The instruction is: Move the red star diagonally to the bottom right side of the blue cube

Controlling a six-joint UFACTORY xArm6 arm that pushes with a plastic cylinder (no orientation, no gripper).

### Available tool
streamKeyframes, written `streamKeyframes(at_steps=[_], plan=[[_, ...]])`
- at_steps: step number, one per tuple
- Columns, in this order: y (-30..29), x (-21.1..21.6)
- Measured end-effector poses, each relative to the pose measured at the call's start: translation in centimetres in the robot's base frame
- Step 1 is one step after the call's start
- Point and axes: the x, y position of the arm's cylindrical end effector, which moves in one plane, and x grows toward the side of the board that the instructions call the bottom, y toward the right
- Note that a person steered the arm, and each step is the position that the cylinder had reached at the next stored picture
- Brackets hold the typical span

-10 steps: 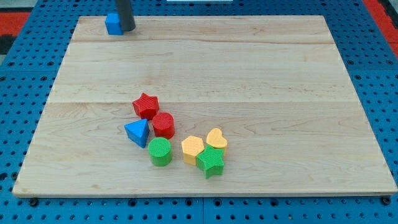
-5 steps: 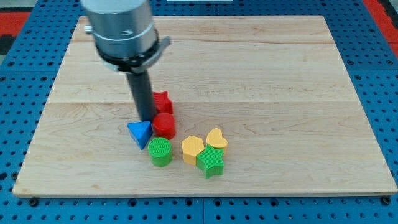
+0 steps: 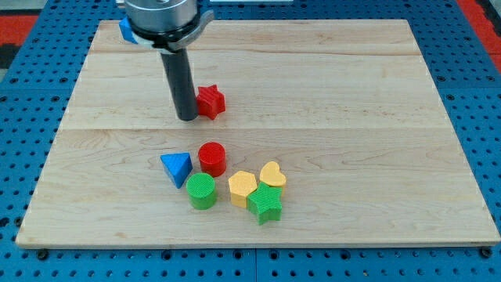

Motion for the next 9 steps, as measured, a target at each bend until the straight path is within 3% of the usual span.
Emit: streamKeyframes(at_steps=[1,2,3,4,5,7,8,9], plan=[[0.2,-0.5],[4.2,-0.6],[7.1,2.3],[9.7,0.1],[4.2,-5.0],[2.3,-12.0],[3.9,-12.0],[10.9,-3.3]])
